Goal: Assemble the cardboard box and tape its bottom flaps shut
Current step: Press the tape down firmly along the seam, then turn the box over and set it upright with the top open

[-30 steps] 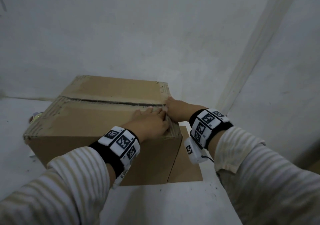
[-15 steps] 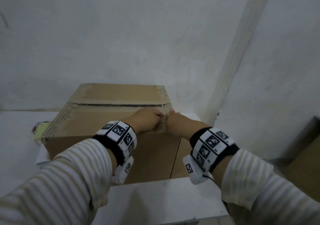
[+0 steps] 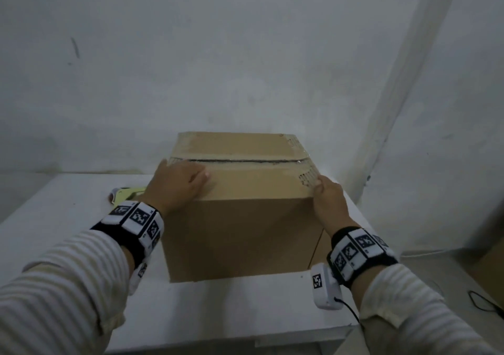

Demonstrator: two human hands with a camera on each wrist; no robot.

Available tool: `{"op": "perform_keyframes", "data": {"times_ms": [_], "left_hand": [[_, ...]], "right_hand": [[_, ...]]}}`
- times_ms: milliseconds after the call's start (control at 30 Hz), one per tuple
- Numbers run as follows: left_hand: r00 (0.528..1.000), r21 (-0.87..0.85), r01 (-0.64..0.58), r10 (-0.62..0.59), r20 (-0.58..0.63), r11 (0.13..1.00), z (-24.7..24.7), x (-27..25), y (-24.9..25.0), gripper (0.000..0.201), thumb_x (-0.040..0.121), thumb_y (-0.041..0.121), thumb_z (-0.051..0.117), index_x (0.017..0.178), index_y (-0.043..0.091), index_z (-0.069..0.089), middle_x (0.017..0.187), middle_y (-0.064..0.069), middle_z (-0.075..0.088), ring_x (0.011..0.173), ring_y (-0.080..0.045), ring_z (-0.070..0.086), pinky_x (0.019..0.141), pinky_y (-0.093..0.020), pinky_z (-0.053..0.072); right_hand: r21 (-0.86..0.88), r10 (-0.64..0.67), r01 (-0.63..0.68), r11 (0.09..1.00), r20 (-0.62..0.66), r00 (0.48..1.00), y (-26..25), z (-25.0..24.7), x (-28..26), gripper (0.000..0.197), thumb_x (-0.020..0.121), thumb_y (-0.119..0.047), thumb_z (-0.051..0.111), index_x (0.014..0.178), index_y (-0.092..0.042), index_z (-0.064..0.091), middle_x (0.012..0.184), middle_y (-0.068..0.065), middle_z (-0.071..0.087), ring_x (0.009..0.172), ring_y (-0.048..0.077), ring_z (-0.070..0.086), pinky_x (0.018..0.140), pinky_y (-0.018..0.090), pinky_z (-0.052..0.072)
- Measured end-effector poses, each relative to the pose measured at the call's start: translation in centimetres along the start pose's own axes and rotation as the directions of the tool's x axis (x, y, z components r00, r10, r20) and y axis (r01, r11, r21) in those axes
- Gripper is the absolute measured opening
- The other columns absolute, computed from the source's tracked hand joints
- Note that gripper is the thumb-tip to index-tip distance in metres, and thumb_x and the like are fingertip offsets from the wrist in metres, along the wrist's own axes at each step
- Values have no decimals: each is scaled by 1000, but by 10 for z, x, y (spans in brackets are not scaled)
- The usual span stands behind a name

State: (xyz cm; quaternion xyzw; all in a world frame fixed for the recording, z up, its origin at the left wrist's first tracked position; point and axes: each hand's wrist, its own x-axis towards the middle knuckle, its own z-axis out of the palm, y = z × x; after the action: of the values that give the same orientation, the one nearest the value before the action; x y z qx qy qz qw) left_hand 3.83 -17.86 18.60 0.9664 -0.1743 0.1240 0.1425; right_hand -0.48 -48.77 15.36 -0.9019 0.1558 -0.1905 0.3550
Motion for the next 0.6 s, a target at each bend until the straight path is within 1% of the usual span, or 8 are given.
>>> {"op": "perform_keyframes", "data": {"times_ms": [67,133,200,267,367,433,500,600], "left_hand": [[970,-63,101,-112,-215,993,5,-9,-15,42,98,39,32,101,15,67,108,-7,69,105,-28,61,104,-46,32],[918,-330,180,-279,-281,927,13,-19,-25,45,99,36,31,98,9,66,102,-13,68,99,-33,62,85,-37,43],[883,-573,228,-415,-218,787,25,-30,-30,46,100,38,30,115,8,62,120,-13,63,115,-31,56,92,-35,42],[884,-690,214,-438,-165,692,38,-41,-30,52,98,45,34,135,13,49,140,-9,51,129,-25,47,106,-35,36],[902,-817,124,-407,-143,563,50,-52,-30,70,84,57,39,141,17,39,141,-7,47,121,-18,47,100,-31,38],[905,-843,128,-409,-117,523,52,-51,-30,74,81,61,42,142,19,36,142,-7,45,122,-18,46,101,-33,39],[895,-856,148,-436,-98,496,47,-47,-27,65,88,56,46,142,21,35,144,-7,44,128,-24,45,104,-37,39],[874,-841,179,-475,-102,511,33,-37,-24,55,94,45,43,143,20,36,146,-6,43,131,-25,44,102,-31,35]], "right_hand": [[66,32,-32,997,-9,999,1,3,-6,41,103,-26,25,131,-9,49,129,21,51,116,36,44,95,35,37],[159,52,-49,986,-15,999,0,5,-14,43,103,-32,25,136,-14,45,133,18,49,124,33,39,98,34,33],[227,47,-43,973,-9,999,1,5,-24,45,102,-36,28,141,-15,38,140,14,44,131,30,34,103,36,30],[259,33,-33,965,5,999,3,6,-35,50,101,-39,31,146,-16,29,148,11,35,137,26,28,110,37,25],[281,55,-64,958,41,998,6,8,-46,55,99,-43,35,148,-23,21,151,8,26,138,24,26,112,37,23],[263,71,-76,962,29,997,4,9,-48,56,99,-42,36,149,-24,19,151,10,25,137,26,27,112,39,23],[237,81,-82,968,15,997,1,10,-46,55,99,-41,37,148,-22,20,150,13,27,136,28,29,111,39,25],[210,91,-86,974,-11,996,-8,9,-41,55,99,-42,36,148,-21,21,148,15,30,133,31,33,108,40,30]]}}
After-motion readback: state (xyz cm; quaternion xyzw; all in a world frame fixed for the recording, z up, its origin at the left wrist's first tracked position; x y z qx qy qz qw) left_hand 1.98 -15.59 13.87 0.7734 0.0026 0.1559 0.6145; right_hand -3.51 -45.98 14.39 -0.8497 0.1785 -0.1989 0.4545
